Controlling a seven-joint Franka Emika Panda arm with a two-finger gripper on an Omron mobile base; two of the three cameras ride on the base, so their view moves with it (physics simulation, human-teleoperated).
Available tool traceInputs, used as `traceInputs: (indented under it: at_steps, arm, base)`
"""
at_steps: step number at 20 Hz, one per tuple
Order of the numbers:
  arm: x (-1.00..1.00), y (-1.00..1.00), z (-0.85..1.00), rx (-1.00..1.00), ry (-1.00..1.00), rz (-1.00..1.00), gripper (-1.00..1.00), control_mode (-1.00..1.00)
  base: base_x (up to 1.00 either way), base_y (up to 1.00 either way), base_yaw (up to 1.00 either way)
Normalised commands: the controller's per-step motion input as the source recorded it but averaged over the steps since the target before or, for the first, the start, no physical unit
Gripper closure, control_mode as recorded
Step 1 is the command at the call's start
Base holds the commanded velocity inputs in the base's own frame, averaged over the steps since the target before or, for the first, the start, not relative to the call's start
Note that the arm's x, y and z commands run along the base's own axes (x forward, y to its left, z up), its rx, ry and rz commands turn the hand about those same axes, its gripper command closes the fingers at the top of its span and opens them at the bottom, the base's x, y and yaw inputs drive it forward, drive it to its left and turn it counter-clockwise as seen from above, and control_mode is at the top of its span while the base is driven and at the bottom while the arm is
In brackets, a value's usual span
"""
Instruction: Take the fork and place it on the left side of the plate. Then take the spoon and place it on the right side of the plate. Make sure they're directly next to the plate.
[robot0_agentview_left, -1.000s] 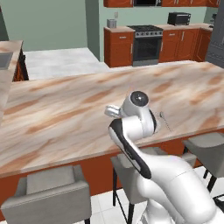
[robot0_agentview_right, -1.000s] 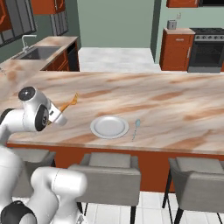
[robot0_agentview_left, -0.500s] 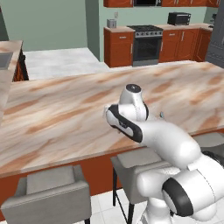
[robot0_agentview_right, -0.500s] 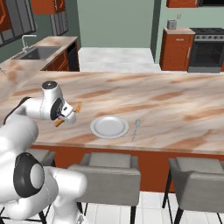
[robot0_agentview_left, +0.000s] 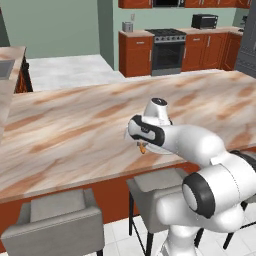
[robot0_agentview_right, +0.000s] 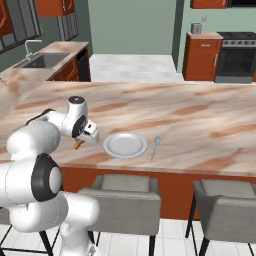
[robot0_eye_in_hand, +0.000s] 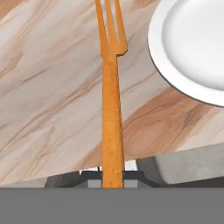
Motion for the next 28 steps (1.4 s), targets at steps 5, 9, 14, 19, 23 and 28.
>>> traceInputs:
  at_steps: [5, 9, 14, 19, 23, 28]
  arm:
    - [0.18, -0.12, -0.23, 0.00, 0.00, 0.12, 1.00, -1.00]
    - [0.13, 0.01, -0.33, 0.00, 0.00, 0.03, 1.00, -1.00]
    - [0.10, 0.04, -0.33, -0.03, 0.00, 0.00, 1.00, -1.00]
    - [0.24, 0.01, -0.20, -0.03, 0.00, -0.01, 1.00, -1.00]
    - [0.30, 0.03, -0.11, -0.04, 0.05, -0.03, 1.00, -1.00]
    - [0.34, 0.04, -0.18, -0.05, 0.05, -0.03, 1.00, -1.00]
  base:
    - [0.00, 0.00, 0.00]
    - [0.00, 0.00, 0.00]
    - [0.00, 0.00, 0.00]
    - [0.00, 0.00, 0.00]
    - [0.00, 0.00, 0.00]
    - [0.00, 0.00, 0.00]
